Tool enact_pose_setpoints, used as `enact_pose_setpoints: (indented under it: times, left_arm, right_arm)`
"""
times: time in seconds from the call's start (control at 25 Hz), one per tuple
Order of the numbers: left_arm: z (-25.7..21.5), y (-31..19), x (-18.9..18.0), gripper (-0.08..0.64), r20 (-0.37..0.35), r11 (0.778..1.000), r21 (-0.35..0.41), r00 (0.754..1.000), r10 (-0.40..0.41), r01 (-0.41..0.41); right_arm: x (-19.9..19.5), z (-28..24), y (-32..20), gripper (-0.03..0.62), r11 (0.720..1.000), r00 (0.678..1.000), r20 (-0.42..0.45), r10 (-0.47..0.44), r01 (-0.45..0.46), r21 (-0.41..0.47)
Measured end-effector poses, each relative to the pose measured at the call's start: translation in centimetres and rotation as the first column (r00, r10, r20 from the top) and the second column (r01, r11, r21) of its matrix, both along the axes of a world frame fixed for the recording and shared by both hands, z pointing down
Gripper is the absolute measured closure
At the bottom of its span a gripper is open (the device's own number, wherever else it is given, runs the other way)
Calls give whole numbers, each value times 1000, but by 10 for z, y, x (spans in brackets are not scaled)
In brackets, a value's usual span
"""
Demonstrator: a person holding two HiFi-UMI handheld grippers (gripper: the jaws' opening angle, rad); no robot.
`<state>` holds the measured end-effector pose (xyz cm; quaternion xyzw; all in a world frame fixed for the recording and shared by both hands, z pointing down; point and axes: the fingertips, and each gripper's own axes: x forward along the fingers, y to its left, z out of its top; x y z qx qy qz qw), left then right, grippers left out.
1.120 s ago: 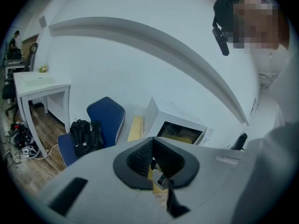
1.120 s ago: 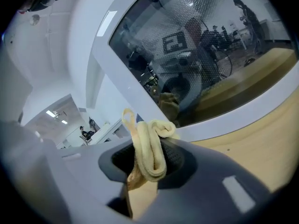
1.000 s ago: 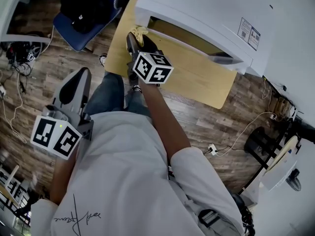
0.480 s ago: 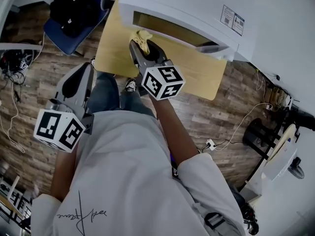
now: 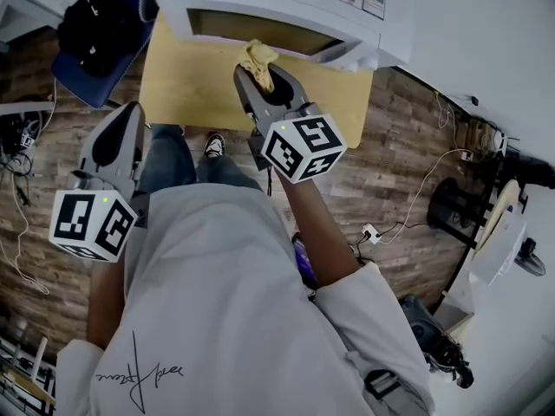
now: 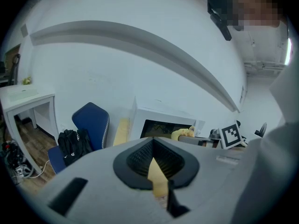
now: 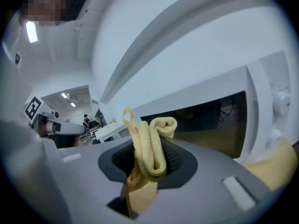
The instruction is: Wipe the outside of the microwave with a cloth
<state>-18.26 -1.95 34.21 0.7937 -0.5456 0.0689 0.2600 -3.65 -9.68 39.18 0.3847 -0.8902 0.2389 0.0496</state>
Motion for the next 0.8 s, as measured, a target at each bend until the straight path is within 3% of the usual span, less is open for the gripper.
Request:
enact_pose_setpoints:
  times: [0.48, 0.8]
  left_arm:
    - [-18, -2, 25, 568, 15, 997, 58, 999, 46, -47]
    - [-30, 1, 34, 568, 103, 992, 96, 992, 70, -80]
  right_arm:
    - [68, -64, 27, 479, 994, 994, -88, 60, -51, 95]
    - [99, -75, 43, 482, 990, 982, -147, 114, -101, 95]
